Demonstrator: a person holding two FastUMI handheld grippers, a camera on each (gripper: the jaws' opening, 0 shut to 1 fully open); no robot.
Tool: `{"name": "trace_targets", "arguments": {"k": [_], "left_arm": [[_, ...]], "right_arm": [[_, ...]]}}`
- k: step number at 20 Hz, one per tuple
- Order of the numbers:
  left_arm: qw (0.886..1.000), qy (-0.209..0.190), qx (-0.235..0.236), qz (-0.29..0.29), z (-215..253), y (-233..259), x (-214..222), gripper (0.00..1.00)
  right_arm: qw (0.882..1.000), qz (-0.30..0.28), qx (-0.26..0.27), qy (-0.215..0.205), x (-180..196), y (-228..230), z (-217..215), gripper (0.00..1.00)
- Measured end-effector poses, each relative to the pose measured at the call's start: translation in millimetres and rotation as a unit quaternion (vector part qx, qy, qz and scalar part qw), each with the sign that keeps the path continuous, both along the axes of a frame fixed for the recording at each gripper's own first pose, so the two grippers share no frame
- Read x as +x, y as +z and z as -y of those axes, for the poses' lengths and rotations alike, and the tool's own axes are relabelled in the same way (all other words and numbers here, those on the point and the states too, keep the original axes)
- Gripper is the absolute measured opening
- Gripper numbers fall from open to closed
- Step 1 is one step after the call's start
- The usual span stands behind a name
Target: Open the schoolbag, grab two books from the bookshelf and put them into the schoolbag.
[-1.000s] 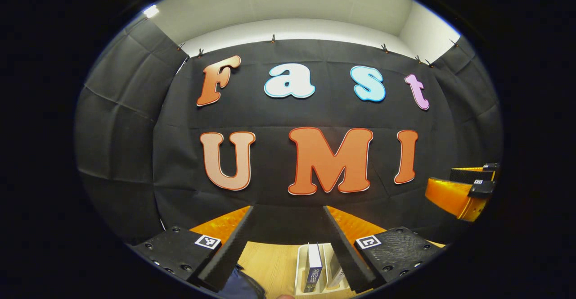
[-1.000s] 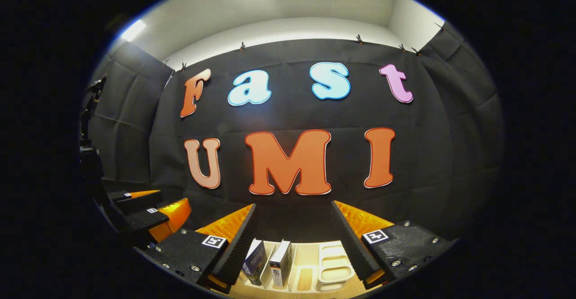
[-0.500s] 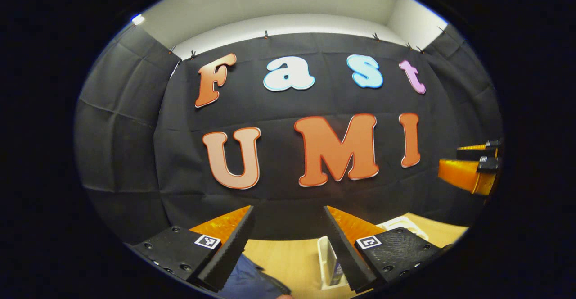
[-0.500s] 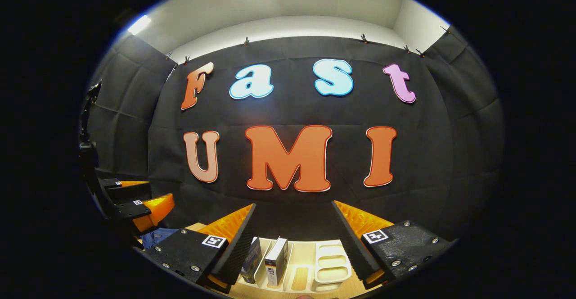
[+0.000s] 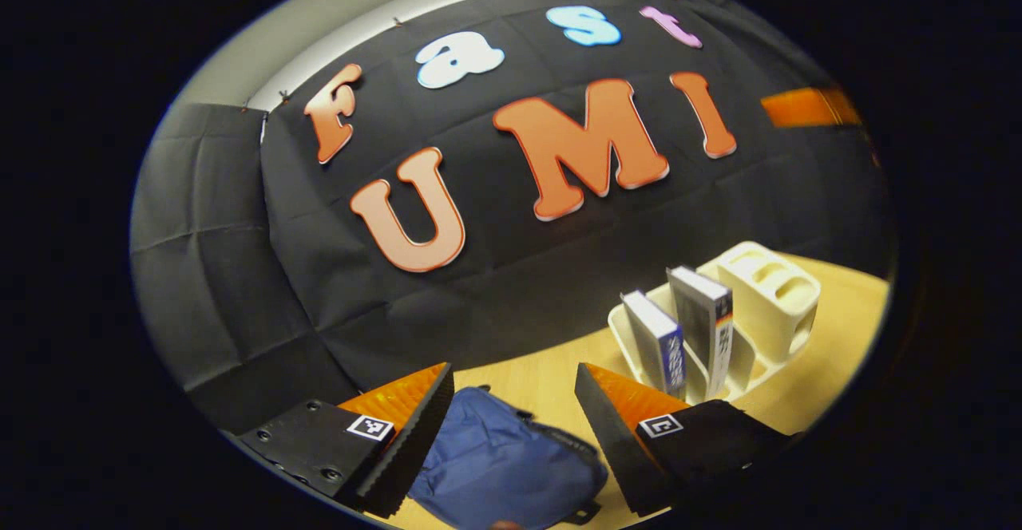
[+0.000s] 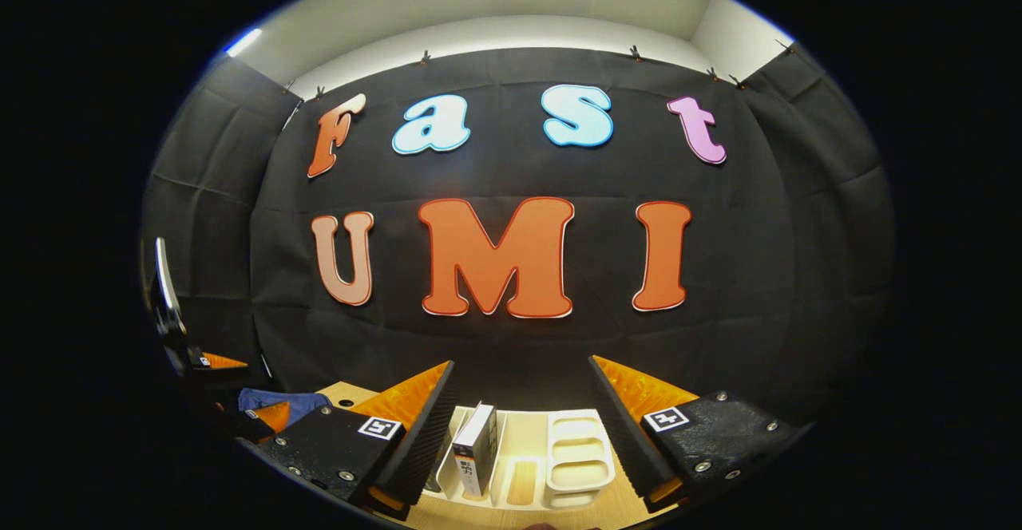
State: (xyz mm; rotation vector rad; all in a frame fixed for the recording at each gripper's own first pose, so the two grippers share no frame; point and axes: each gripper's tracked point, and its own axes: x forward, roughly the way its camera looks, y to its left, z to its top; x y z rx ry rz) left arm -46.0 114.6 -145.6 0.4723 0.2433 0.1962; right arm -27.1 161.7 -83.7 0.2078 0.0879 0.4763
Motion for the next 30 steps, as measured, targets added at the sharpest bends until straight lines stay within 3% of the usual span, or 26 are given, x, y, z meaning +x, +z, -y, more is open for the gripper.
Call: {"name": "trace_targets", "arguments": {"k": [5, 8, 12, 19, 27, 28, 30], "left_arm": [[0.992, -0.001, 0.088, -0.086, -6, -81, -16, 0.95], [0.982, -0.021, 0.147, -0.121, -3, -121, -25, 0.95], [0.965, -0.027, 0.184, -0.183, -14, -178, -33, 0.95], [0.942, -0.015, 0.181, -0.283, -23, -246, -70, 0.96], [0.931, 0.014, 0.19, -0.312, -50, -269, -75, 0.96], [0.929, 0.015, 0.195, -0.313, -51, -273, -73, 1.0], [0.926, 0.015, 0.212, -0.312, -51, -276, -69, 0.96]], "right_arm": [[1.0, -0.012, -0.018, -0.012, 3, -18, 9, 0.94], [0.999, -0.017, -0.029, -0.017, 5, -27, 13, 0.94], [0.999, -0.026, -0.042, -0.022, 7, -37, 16, 0.94], [0.998, -0.036, -0.054, -0.026, 10, -47, 14, 0.94], [0.997, -0.038, -0.059, -0.03, 11, -51, 13, 0.94], [0.997, -0.038, -0.06, -0.031, 11, -52, 13, 0.94], [0.997, -0.041, -0.06, -0.029, 10, -53, 13, 0.94]]}}
